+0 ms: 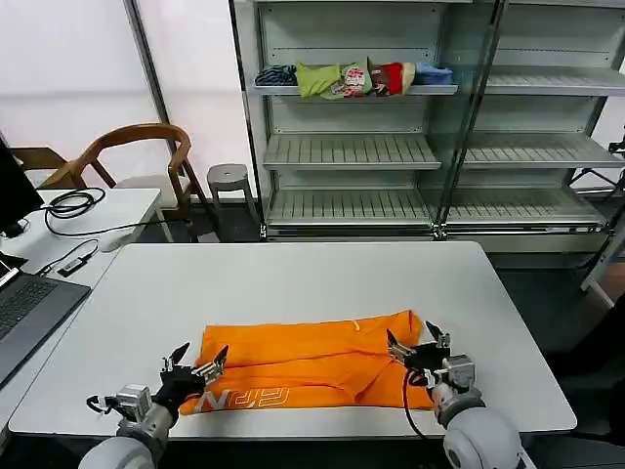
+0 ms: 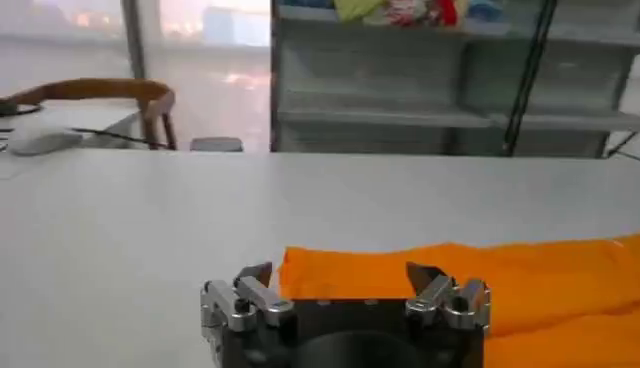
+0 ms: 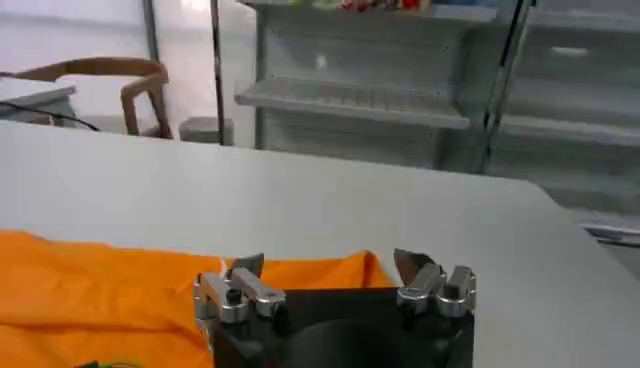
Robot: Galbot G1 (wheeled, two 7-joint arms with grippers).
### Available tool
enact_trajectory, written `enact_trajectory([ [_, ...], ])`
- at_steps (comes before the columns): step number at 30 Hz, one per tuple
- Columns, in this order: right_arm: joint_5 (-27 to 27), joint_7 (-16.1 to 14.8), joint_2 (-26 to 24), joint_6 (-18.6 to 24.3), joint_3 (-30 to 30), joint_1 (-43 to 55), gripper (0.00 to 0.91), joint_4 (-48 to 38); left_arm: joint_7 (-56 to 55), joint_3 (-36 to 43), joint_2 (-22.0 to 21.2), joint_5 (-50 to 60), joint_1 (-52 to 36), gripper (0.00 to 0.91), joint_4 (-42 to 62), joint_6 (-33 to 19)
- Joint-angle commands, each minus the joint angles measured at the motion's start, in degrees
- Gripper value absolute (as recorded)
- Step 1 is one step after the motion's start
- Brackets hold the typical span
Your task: Fold and organize the clothes.
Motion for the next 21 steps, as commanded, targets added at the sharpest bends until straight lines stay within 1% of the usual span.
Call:
enact_trajectory([
  [1,-2.7,-0.2,-0.1,0.1,0.9,-2.4,0.907,3.1,-14.9,4.2,-0.5,-0.6,0.0,0.907,-0.3,0.4],
  [6,-3.2,-0.2,0.2,0.1,0.7,-2.3,0.907,2.4,-16.4,4.5,-0.7,-3.0,-0.5,0.907,-0.5,1.3],
  [21,-4.3,-0.3,1.5,0.2,0.3,-1.9,0.907,1.2,-19.5,7.3,-1.1,-1.0,-2.8,0.907,1.3,3.8],
])
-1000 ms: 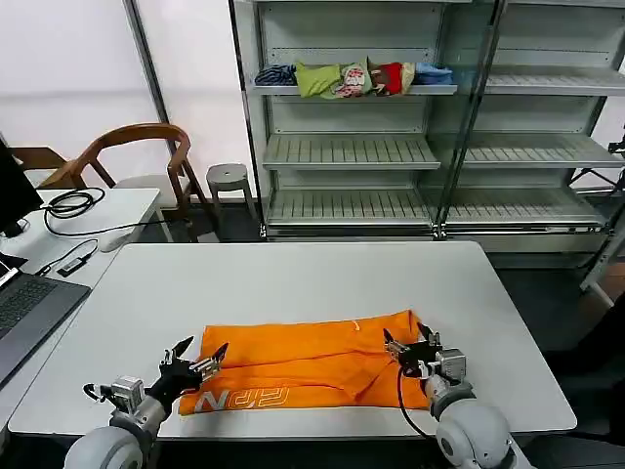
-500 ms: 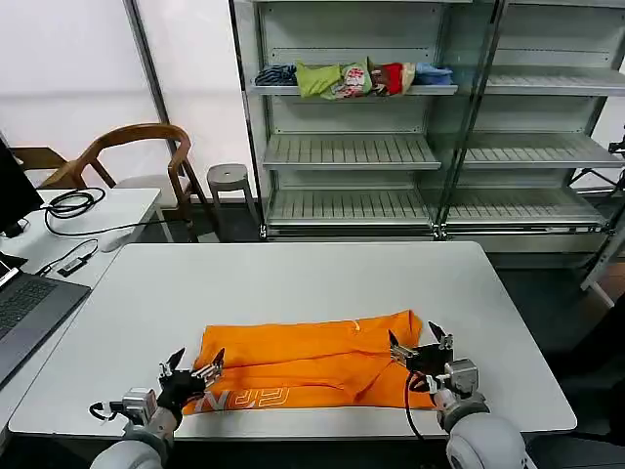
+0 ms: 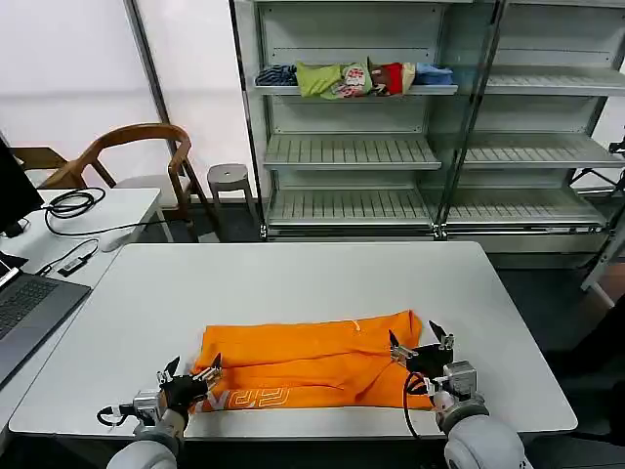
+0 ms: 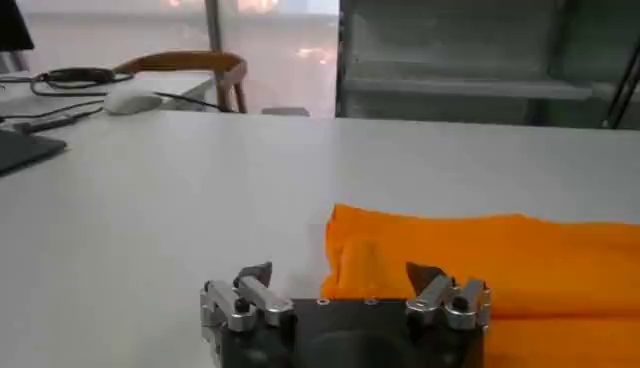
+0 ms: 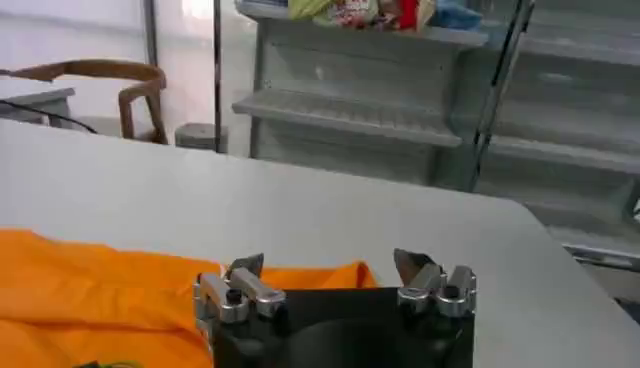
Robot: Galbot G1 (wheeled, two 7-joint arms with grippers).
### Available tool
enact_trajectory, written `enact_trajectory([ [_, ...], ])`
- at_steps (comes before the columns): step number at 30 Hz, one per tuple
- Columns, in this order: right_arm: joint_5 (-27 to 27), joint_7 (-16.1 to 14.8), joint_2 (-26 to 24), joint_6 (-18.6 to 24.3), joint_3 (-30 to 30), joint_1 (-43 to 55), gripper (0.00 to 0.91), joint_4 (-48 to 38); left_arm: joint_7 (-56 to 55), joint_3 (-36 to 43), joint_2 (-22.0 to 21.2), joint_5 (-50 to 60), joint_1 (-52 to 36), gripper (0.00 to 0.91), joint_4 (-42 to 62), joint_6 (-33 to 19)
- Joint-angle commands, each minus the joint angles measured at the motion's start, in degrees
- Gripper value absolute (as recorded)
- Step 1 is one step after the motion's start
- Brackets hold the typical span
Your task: Fold and organize the clothes.
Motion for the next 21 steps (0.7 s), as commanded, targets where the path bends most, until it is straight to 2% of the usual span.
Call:
enact_trajectory([
  [1,-0.7,-0.1,0.3,0.1,0.0,-0.4,0.907,0.0,-3.9,1.5,-0.1,0.4,-0.6,0.907,0.8,1.4],
  [14,-1.2,-0.1,0.7,0.2,0.0,-0.7,0.907,-0.1,-3.8,2.9,-0.5,1.5,-1.0,0.907,1.3,1.6],
  [15,-1.2,-0.1,0.7,0.2,0.1,-0.7,0.907,-0.1,-3.8,2.9,-0.5,1.5,-0.9,0.695,1.2,1.8],
  [16,-1.3,-0.1,0.7,0.2,0.1,-0.7,0.907,-0.1,-3.7,3.0,-0.4,1.8,-0.9,0.282,1.2,1.9],
  [18,-1.2,-0.1,0.7,0.2,0.1,-0.7,0.907,-0.1,-3.7,3.2,-0.5,2.0,-0.9,0.05,1.6,1.9],
  [21,-1.3,-0.2,0.7,0.2,0.1,-0.7,0.907,-0.1,-3.4,3.6,-0.7,2.4,-1.0,0.02,1.9,1.8],
])
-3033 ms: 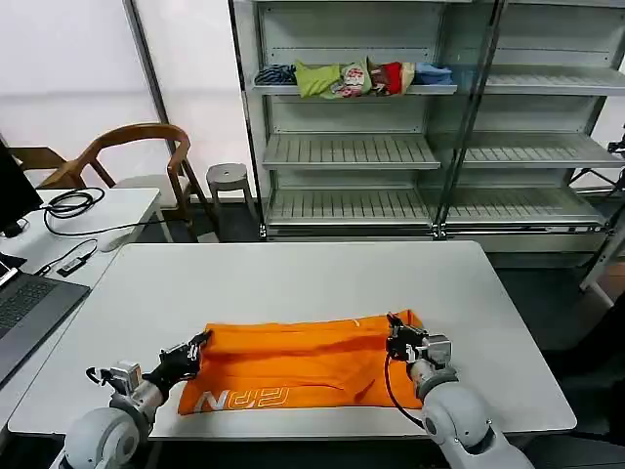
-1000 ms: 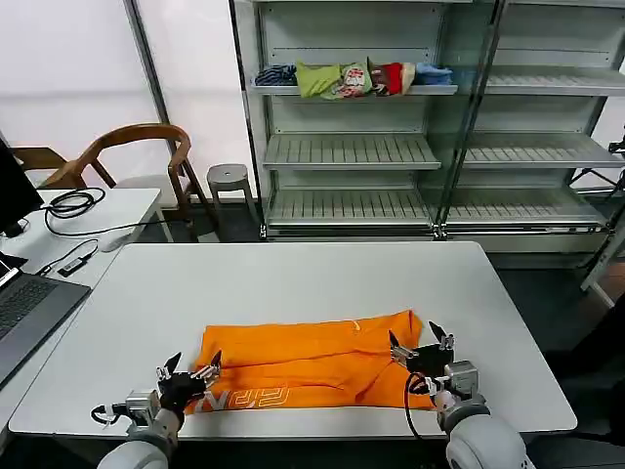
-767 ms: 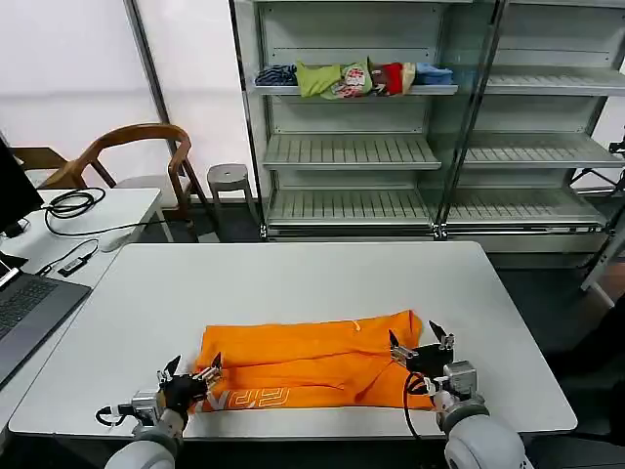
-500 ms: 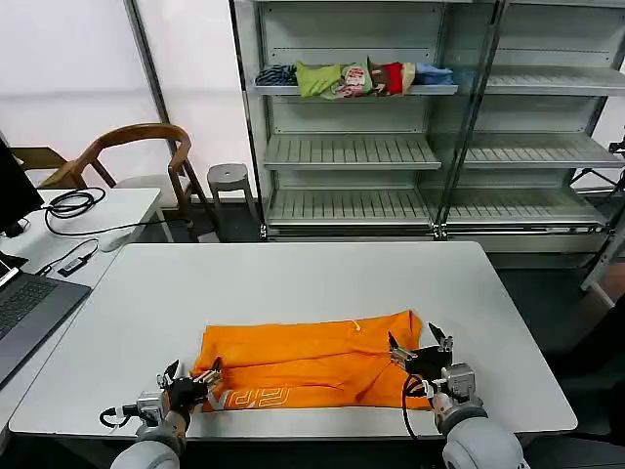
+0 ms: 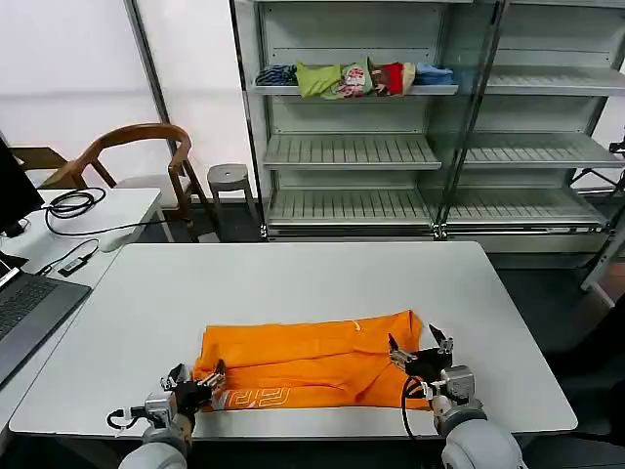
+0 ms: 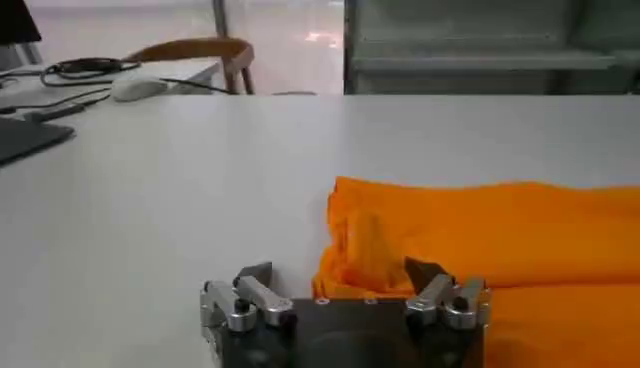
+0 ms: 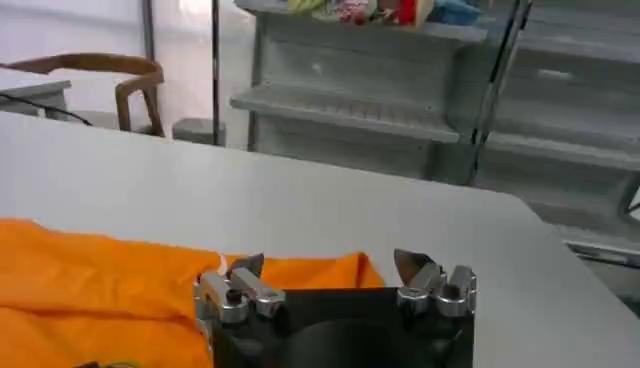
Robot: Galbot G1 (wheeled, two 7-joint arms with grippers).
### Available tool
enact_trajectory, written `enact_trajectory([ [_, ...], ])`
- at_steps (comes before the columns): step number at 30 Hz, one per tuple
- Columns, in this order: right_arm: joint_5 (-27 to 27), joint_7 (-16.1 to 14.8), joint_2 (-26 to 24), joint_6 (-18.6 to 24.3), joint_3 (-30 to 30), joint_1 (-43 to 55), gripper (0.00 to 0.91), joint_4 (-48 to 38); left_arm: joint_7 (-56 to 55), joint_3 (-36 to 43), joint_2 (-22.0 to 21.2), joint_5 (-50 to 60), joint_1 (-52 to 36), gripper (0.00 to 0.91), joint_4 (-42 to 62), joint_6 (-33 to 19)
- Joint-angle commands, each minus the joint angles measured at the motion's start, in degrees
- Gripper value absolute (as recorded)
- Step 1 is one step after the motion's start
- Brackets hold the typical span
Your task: Fold and organize the clothes.
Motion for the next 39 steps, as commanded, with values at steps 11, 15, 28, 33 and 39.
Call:
enact_trajectory([
  [11,-0.2,-0.1,-0.1,-0.1,0.2,-0.2,0.907,0.1,0.2,1.6,-0.6,1.6,0.0,0.03,0.7,0.3],
  [15,-0.3,0.0,0.0,-0.1,0.0,0.0,0.907,0.0,0.6,1.6,-0.7,1.8,-0.1,0.03,0.8,0.3],
  [28,-0.2,-0.2,-0.5,-0.1,0.1,0.3,0.907,-0.1,3.6,-2.9,0.0,5.0,0.9,0.02,-0.5,0.5],
  [33,-0.2,-0.2,-0.7,-0.1,-0.1,0.7,0.907,-0.3,2.3,-7.9,2.2,5.6,2.2,0.01,-1.4,1.7],
  [39,-0.2,-0.3,-1.0,0.0,-0.2,1.4,0.907,-0.7,1.2,-13.7,3.8,6.5,3.9,0.01,-2.1,3.0],
])
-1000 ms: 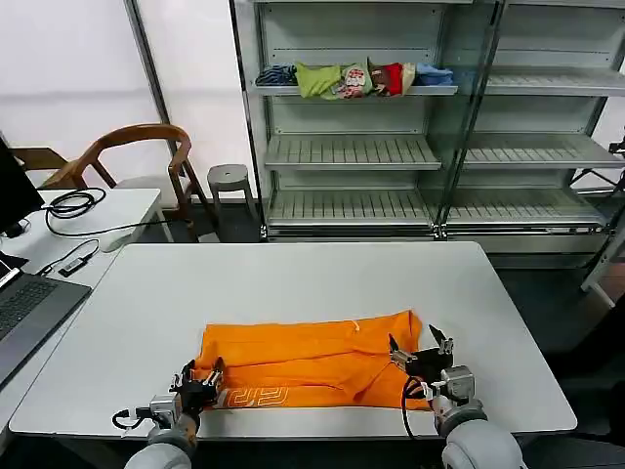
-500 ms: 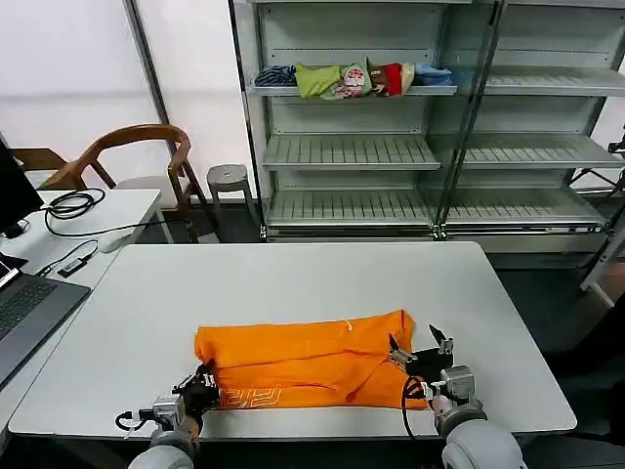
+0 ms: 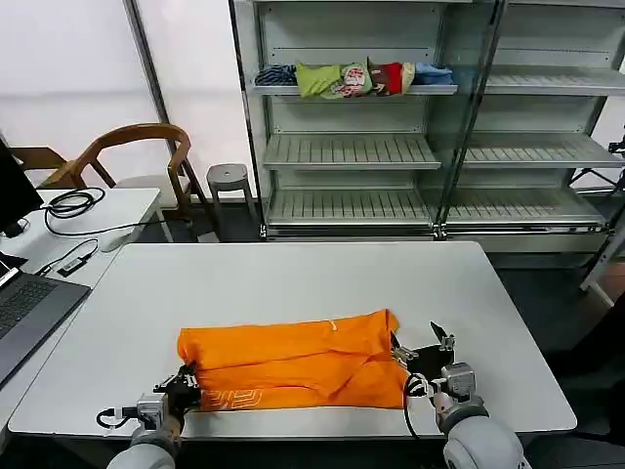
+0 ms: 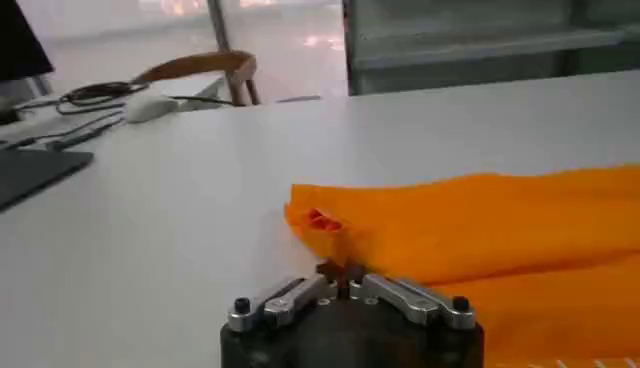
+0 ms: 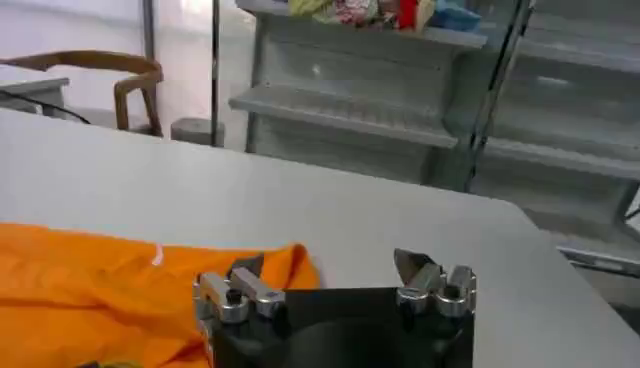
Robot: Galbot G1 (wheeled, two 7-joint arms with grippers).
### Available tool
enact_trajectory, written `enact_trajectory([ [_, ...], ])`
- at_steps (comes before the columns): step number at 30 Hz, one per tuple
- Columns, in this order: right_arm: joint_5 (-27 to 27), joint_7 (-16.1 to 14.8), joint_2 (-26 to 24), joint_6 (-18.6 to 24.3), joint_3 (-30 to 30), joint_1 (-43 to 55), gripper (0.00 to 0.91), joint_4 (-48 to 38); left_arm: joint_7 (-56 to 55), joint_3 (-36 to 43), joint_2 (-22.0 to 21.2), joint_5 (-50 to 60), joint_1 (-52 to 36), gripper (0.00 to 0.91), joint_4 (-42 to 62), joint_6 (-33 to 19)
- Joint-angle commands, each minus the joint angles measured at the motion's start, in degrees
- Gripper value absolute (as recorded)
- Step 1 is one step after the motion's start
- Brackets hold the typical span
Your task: Fold and organize the clothes.
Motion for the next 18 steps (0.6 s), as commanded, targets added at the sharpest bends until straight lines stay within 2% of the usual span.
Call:
enact_trajectory([
  [1,0.1,0.0,-0.1,0.1,-0.2,0.5,0.907,-0.3,-1.2,-10.2,2.8,2.5,1.9,0.01,-1.6,1.6],
  [8,0.0,-0.1,0.2,0.2,-0.5,0.7,0.907,-0.6,-0.8,-12.2,4.6,4.5,1.7,0.01,-1.7,2.0],
  [12,-0.1,0.0,0.0,0.2,-0.3,0.6,0.907,-0.6,1.1,-10.7,3.4,4.2,0.6,0.01,-4.8,-0.7],
  [18,-0.1,0.1,-0.3,0.1,0.7,0.1,0.907,0.2,3.0,-6.4,1.3,4.8,-0.3,0.01,-12.4,-0.6],
])
